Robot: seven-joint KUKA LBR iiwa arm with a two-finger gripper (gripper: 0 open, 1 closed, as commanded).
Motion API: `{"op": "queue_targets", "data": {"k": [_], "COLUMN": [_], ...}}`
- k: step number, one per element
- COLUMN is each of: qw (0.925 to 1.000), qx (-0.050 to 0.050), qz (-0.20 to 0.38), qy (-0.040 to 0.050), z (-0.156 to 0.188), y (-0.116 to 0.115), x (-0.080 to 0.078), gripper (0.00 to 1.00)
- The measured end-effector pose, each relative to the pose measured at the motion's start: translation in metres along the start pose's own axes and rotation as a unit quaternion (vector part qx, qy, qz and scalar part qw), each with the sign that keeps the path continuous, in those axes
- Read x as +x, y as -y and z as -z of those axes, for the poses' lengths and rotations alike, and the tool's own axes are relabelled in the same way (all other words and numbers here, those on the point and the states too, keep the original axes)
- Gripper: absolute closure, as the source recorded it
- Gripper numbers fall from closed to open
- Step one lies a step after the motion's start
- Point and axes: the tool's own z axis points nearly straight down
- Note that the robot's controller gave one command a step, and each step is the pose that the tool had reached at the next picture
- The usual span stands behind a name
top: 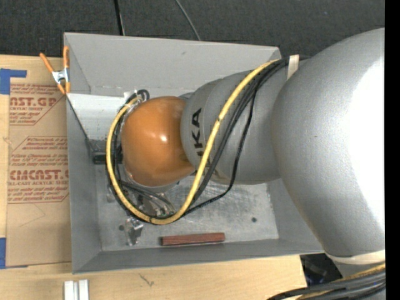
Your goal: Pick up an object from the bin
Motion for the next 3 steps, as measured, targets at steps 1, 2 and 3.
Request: {"op": "queue_targets", "data": {"k": [1,2,3], "qw": [0.9994,0.9993,0.9993], "qx": [0.000,0.001,0.000], "qz": [0.036,0.035,0.035], "qy": [0.0018,0.0088,0.0077], "z": [-0.0643,-0.0645,-0.0647], "y": [0.0878,0.0883,0.0883], "x": [0.0322,0.0299,0.0300], "gripper": [1.00,0.00,0.00]}}
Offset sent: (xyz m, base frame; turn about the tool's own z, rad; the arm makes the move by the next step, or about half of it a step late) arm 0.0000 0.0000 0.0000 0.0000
